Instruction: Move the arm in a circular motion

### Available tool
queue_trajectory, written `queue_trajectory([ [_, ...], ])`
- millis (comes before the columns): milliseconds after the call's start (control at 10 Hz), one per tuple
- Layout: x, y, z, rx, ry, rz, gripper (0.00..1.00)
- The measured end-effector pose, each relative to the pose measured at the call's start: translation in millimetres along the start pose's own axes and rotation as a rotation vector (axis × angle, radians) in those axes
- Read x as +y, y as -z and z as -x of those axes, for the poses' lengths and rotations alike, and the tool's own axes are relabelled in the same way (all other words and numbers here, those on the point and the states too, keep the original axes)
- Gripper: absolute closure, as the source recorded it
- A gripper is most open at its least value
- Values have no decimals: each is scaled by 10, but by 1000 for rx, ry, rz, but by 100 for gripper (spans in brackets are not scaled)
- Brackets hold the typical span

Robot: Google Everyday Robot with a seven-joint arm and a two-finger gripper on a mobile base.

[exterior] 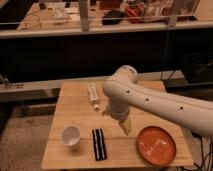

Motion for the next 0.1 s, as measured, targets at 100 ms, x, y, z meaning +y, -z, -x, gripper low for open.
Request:
queue_trajectory([
  [100,0,0,0,0,0,0,20],
])
